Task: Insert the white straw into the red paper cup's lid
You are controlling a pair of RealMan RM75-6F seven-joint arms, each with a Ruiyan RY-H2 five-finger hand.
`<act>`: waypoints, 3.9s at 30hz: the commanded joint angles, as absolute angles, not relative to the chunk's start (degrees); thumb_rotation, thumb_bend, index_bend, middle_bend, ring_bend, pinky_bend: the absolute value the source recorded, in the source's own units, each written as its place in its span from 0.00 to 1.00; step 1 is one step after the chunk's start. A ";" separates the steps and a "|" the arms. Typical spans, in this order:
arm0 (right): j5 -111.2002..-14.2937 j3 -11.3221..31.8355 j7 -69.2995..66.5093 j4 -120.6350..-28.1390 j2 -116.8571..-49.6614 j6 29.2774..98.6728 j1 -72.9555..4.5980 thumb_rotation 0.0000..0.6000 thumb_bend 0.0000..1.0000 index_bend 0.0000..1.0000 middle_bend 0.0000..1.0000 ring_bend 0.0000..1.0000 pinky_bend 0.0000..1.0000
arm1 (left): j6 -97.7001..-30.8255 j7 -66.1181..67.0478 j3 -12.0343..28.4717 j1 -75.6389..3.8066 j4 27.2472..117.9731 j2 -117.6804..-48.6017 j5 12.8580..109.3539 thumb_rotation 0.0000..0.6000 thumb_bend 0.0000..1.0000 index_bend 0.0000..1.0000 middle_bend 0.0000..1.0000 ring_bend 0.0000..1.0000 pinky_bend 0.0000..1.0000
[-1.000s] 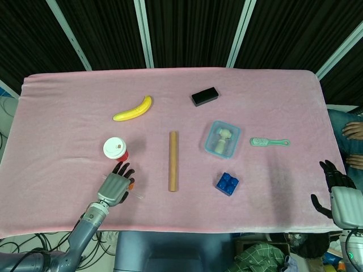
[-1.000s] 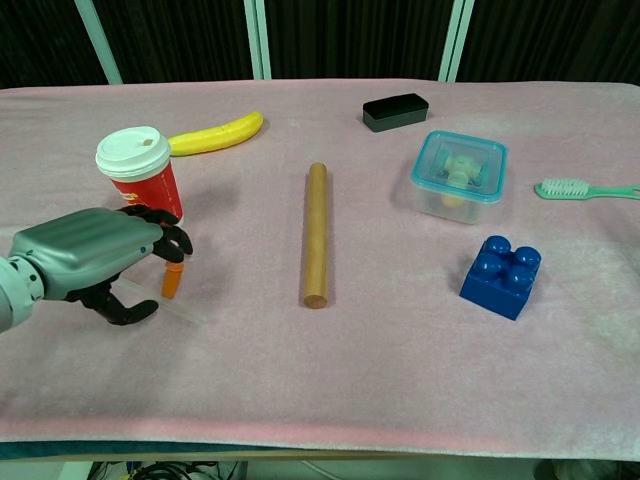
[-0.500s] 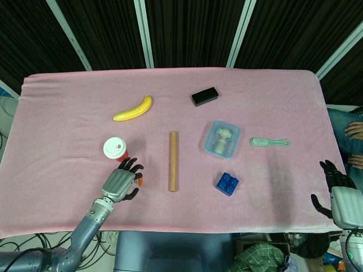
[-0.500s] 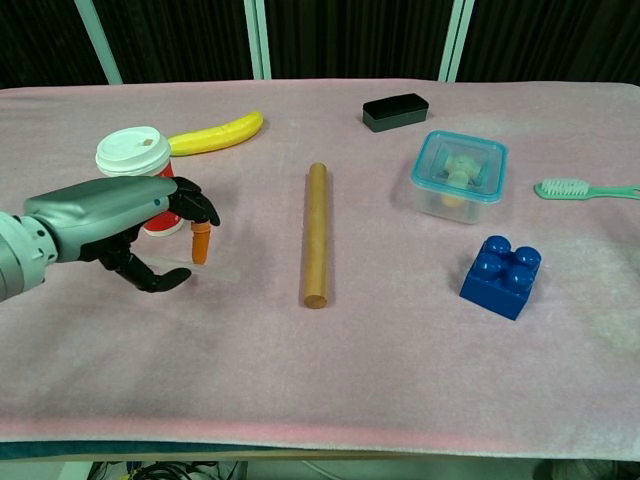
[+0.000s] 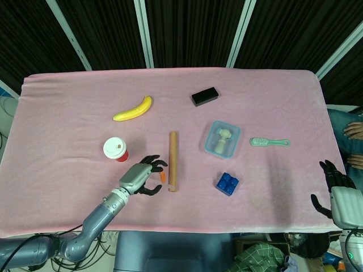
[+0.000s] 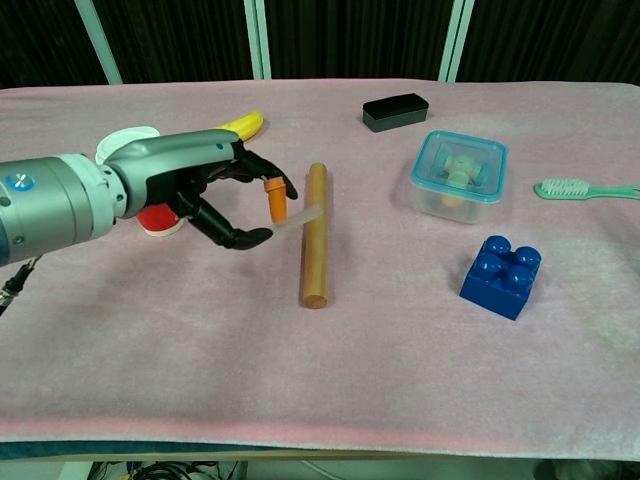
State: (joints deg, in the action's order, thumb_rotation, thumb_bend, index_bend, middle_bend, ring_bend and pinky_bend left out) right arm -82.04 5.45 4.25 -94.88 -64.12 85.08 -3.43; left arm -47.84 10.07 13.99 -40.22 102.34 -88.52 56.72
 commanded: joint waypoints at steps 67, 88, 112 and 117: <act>-83.14 5.15 6.98 -94.27 -64.87 86.13 -3.30 1.00 0.26 0.07 0.05 0.18 0.20 | -45.13 -101.24 16.66 -36.87 76.91 -63.85 104.49 1.00 0.44 0.62 0.25 0.02 0.08; -83.17 5.16 6.93 -94.23 -64.89 86.15 -3.28 1.00 0.26 0.07 0.05 0.18 0.20 | -50.92 -106.16 6.61 -43.40 69.60 -67.42 100.40 1.00 0.44 0.63 0.25 0.02 0.08; -83.13 5.17 7.04 -94.29 -64.85 86.11 -3.27 1.00 0.26 0.07 0.05 0.18 0.20 | -53.45 -107.50 1.44 -46.69 66.74 -69.22 96.55 1.00 0.44 0.63 0.26 0.02 0.08; -83.05 5.20 7.02 -94.26 -64.87 86.08 -3.28 1.00 0.26 0.07 0.05 0.18 0.20 | -53.57 -107.46 0.77 -47.14 66.37 -69.43 96.05 1.00 0.44 0.63 0.26 0.02 0.08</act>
State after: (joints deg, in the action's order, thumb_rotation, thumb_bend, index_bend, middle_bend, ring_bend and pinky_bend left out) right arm -83.06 5.20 7.03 -94.26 -64.87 86.08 -3.28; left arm -53.55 -107.43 0.81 -47.09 66.42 -69.40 96.09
